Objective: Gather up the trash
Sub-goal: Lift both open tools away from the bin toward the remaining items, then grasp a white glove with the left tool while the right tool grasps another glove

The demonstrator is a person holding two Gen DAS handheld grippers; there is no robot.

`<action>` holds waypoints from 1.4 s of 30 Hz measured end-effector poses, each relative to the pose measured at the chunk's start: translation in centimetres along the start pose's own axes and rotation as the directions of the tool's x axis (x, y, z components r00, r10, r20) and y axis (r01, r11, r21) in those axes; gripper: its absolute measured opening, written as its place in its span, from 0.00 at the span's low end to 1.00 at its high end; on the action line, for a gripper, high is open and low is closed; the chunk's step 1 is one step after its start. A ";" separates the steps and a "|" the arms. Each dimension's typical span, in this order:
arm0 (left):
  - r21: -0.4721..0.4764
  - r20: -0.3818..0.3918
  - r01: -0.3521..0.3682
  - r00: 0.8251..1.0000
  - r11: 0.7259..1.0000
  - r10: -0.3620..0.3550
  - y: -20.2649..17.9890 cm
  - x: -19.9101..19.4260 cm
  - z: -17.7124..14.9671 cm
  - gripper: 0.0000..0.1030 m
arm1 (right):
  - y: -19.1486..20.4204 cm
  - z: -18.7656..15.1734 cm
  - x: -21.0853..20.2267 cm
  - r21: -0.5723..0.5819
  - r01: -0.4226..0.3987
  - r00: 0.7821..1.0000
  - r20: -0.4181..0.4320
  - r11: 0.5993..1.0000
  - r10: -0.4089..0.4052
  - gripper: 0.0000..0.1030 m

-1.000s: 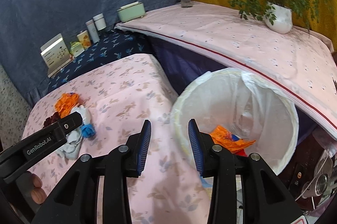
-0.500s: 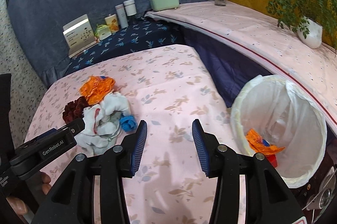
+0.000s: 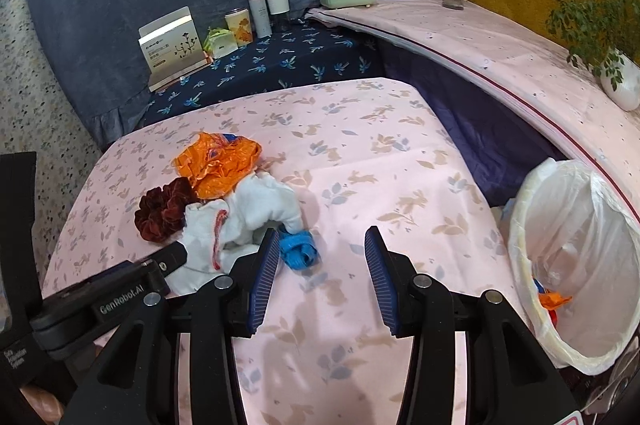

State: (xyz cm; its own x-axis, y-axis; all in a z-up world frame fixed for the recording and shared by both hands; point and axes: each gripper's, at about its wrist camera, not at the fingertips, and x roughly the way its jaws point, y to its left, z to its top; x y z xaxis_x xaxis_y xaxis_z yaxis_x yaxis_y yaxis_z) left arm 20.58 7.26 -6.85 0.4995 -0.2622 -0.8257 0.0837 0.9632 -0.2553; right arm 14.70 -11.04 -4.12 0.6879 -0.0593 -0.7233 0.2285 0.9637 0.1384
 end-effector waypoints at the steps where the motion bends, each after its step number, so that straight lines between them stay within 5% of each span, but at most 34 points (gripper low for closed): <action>1: -0.003 -0.005 0.006 1.000 1.000 -0.006 0.0 0.2 0.1 0.68 | 0.3 0.2 0.3 -0.003 -0.004 1.000 -0.001 1.000 0.004 0.43; 14: -0.015 -0.057 0.056 0.997 0.998 -0.057 0.2 2.3 0.6 0.51 | 2.4 1.9 5.0 -0.018 -0.044 0.998 -0.053 0.999 0.043 0.43; 20: -0.006 -0.070 0.071 0.995 0.997 -0.072 0.3 2.8 0.5 0.30 | 2.4 1.7 6.9 -0.013 -0.066 0.993 -0.101 0.998 0.064 0.43; 26: -0.007 -0.077 0.086 0.993 0.996 -0.087 0.7 2.9 0.3 0.15 | 2.6 1.1 7.8 -0.021 -0.091 0.988 -0.127 0.996 0.088 0.22; 29: 0.001 -0.064 0.086 0.994 0.996 -0.086 0.4 2.4 0.2 0.12 | 2.3 1.0 7.5 -0.008 -0.107 0.987 -0.124 0.994 0.105 0.15; 42: 0.065 0.002 0.106 0.994 0.992 -0.106 -3.0 -1.2 0.4 0.10 | -1.8 1.9 2.3 0.059 -0.078 0.997 -0.011 0.995 0.079 0.13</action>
State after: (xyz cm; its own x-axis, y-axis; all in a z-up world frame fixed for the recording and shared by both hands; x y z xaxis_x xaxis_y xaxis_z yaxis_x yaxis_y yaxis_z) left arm 20.08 4.67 -4.91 0.4898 -0.3627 -0.7928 0.1919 0.9319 -0.3077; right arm 17.20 -13.37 -4.70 0.6960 0.0203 -0.7178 0.2143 0.9482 0.2346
